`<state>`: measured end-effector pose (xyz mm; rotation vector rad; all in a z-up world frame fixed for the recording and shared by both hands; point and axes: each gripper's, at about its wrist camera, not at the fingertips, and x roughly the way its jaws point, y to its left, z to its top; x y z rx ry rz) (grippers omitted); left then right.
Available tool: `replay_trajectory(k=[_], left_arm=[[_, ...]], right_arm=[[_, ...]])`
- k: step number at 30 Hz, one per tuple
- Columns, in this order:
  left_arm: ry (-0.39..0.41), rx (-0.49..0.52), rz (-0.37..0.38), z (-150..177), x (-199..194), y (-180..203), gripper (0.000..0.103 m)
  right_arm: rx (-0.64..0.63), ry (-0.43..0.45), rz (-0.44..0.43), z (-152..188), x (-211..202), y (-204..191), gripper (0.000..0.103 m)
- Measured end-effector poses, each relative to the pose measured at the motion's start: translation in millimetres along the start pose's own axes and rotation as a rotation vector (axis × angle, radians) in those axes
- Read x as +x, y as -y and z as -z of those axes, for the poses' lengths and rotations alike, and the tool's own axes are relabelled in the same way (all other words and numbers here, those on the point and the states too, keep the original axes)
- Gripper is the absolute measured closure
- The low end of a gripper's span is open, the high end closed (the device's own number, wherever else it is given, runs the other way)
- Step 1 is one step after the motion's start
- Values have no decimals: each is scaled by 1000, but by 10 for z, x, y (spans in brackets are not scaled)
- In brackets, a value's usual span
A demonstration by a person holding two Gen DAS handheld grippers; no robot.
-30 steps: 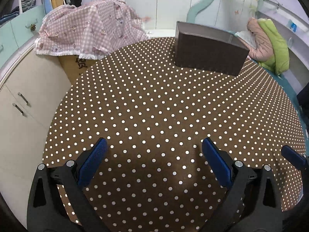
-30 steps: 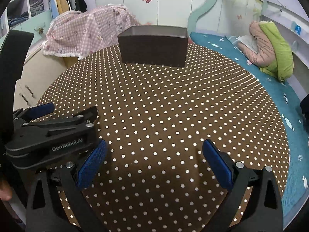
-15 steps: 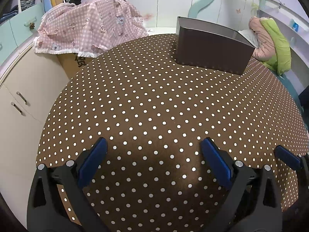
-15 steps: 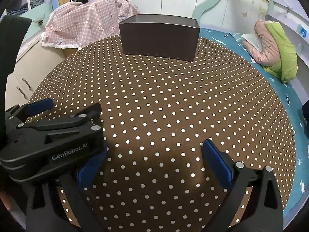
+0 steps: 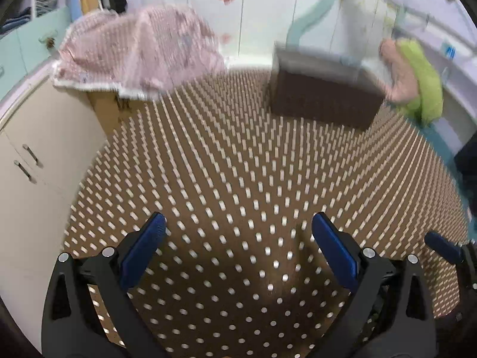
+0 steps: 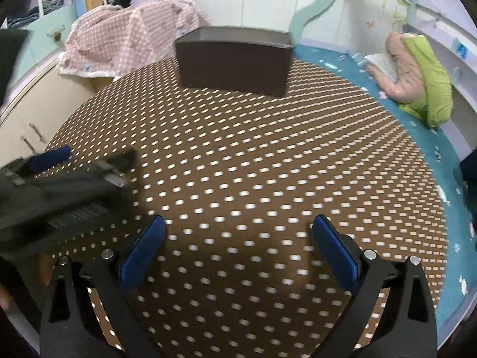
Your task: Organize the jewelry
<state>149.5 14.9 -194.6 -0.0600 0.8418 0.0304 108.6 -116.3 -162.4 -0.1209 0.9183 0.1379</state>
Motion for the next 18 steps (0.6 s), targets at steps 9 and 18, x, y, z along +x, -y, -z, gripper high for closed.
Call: replay_trajectory(k=[9, 18], left_arm=[[379, 48, 85, -294, -1115, -4, 5], [613, 125, 94, -351, -2011, 133, 5]], right_arm=[[100, 461, 253, -132, -1283, 189, 8], [95, 660, 226, -131, -2055, 103, 8]])
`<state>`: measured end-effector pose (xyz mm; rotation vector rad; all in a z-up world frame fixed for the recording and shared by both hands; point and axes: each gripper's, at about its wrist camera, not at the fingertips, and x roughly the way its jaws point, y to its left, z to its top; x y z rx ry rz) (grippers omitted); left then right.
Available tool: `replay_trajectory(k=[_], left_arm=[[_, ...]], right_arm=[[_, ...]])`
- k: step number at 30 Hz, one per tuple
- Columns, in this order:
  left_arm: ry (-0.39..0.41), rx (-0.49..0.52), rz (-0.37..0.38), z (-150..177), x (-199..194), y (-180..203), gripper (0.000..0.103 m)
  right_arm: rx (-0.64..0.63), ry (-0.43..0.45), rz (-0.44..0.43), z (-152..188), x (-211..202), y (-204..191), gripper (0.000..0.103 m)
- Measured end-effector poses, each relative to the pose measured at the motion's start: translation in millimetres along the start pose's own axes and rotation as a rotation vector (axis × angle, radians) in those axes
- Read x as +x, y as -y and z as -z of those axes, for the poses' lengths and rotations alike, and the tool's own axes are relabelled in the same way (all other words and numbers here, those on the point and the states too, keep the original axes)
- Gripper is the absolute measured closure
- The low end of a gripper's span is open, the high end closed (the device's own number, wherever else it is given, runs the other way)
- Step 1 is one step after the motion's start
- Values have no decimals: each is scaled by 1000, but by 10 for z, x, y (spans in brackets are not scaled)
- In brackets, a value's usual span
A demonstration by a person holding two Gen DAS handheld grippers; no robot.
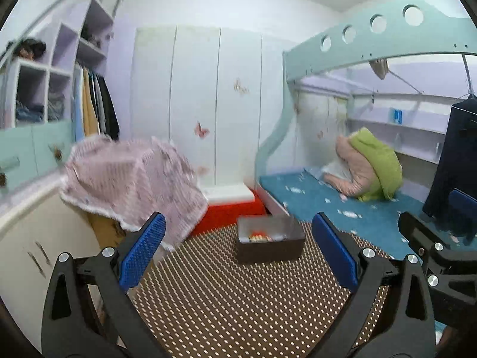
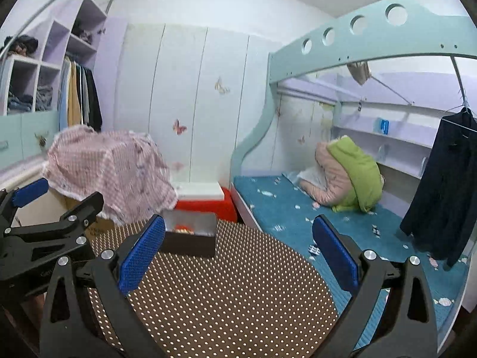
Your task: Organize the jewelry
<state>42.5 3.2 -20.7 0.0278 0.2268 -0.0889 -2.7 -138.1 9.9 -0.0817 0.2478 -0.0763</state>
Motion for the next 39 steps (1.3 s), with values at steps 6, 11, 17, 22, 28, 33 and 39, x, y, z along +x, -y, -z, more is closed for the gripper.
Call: replay_trajectory(k=[6, 11, 17, 22, 28, 33, 39], left_arm=[[54, 14, 1, -141, -201, 30, 5], [71, 3, 7, -194, -285, 23, 5], [67, 6, 4, -207, -314, 35, 5], [65, 12, 0, -211, -308, 29, 5], [60, 12, 2, -199, -264, 41, 5], [56, 10, 3, -194, -239, 31, 5], [56, 11, 2, -188, -230, 24, 5]], right_arm=[[12, 41, -3, -119, -111, 24, 8], [14, 60, -4, -170, -195, 22, 8], [19, 51, -11, -153, -205, 15, 7], [19, 46, -11, -150, -206, 17, 7], [19, 41, -11, -144, -197, 21, 7], [21, 38, -13, -128, -190, 20, 7], [21, 36, -13, -116, -188, 4, 7]])
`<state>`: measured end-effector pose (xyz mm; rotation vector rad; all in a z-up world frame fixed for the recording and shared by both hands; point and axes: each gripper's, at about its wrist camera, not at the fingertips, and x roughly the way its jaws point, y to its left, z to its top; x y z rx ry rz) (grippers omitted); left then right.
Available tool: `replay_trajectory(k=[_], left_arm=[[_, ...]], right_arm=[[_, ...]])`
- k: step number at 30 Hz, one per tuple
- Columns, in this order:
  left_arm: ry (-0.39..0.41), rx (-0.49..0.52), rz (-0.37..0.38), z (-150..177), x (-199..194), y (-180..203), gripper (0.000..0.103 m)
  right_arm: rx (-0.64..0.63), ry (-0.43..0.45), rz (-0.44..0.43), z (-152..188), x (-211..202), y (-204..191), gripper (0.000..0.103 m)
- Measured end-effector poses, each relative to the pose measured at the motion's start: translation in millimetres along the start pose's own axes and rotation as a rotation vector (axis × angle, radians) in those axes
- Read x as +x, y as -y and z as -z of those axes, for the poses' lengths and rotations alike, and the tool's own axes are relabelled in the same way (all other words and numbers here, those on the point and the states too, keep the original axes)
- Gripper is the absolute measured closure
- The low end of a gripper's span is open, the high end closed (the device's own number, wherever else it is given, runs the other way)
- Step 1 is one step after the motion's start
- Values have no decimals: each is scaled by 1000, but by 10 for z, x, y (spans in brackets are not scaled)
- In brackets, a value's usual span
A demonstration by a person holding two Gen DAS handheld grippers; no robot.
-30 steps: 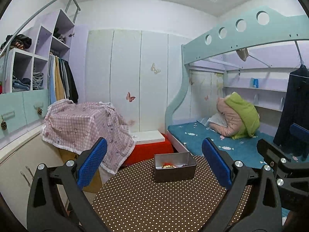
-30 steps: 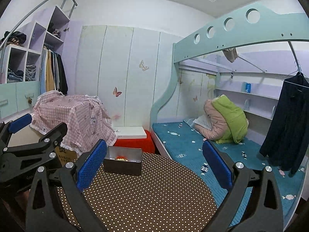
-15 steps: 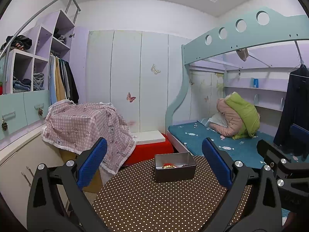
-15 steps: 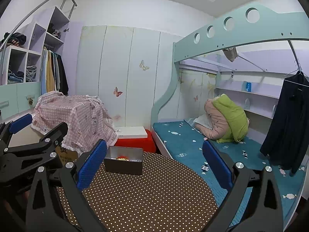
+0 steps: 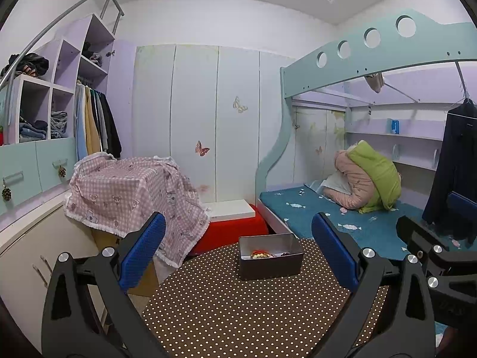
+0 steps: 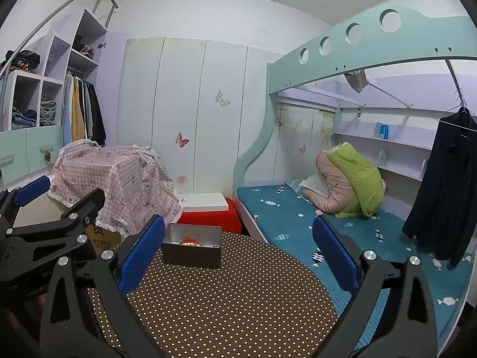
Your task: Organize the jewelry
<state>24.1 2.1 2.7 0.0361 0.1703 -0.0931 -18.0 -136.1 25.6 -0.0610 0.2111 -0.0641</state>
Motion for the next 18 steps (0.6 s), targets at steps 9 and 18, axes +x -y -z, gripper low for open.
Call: replay_trajectory(k=[9, 18], left_arm=[[1, 4, -3, 11, -2, -4, 5], [3, 11, -11, 28, -13, -9, 5]], right_arm=[[2, -1, -2, 17, -1, -18, 8], [6, -4, -7, 26, 0, -18, 7]])
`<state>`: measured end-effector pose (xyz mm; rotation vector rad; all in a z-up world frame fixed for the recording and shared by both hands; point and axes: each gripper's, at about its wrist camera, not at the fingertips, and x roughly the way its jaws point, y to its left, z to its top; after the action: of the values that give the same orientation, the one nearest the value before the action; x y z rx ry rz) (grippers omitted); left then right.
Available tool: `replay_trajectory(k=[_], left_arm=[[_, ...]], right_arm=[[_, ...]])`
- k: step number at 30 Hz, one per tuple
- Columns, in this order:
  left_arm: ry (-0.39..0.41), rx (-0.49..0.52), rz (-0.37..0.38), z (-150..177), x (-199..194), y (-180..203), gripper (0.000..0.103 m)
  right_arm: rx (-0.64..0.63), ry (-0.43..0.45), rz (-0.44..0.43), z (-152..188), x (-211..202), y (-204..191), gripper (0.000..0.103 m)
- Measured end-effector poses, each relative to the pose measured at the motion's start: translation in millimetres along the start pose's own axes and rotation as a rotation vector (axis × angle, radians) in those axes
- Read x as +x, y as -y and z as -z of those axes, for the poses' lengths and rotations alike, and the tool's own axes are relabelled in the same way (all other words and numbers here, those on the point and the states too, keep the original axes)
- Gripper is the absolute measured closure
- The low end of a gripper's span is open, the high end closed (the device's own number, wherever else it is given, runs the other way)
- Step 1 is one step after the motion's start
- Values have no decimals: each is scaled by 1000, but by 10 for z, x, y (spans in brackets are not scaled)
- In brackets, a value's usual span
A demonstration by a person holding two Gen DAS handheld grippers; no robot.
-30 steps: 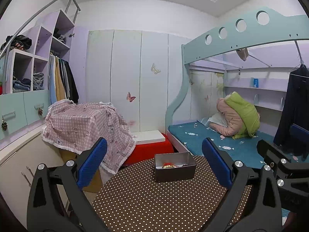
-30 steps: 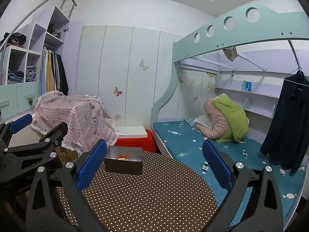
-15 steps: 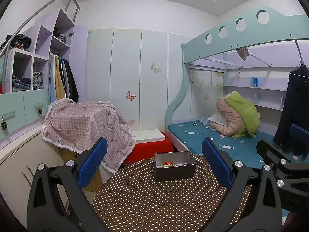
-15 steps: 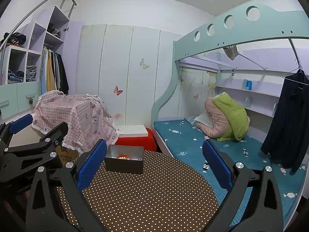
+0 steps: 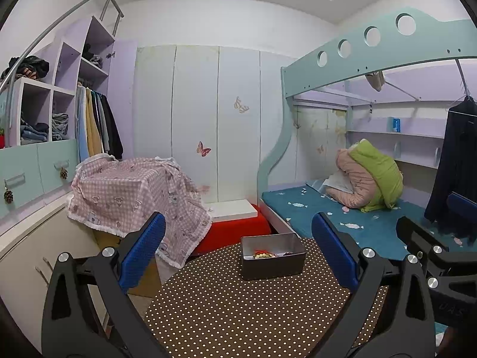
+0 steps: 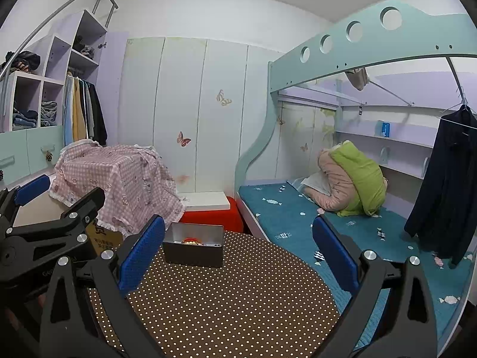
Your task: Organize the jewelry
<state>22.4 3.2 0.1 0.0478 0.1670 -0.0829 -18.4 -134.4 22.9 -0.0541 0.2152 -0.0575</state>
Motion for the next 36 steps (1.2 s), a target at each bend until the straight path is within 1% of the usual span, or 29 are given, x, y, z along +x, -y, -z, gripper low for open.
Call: replay_trajectory(k=[8, 15, 25, 29, 36], left_arm=[[0, 0, -2, -10, 1, -9, 5], [-20, -11, 18, -17, 54, -31, 5], [-16, 1, 7, -24, 55, -5, 5], [-14, -12, 19, -33, 37, -12, 5], [-10, 6, 3, -32, 37, 7, 5]], right_arm=[[7, -9, -12, 15, 12, -23, 7], [14, -15, -16, 14, 18, -24, 7], [11, -28, -14, 14, 48, 7, 7], [18, -11, -14, 7, 34, 22, 7], [16, -24, -13, 21, 65, 31, 7]])
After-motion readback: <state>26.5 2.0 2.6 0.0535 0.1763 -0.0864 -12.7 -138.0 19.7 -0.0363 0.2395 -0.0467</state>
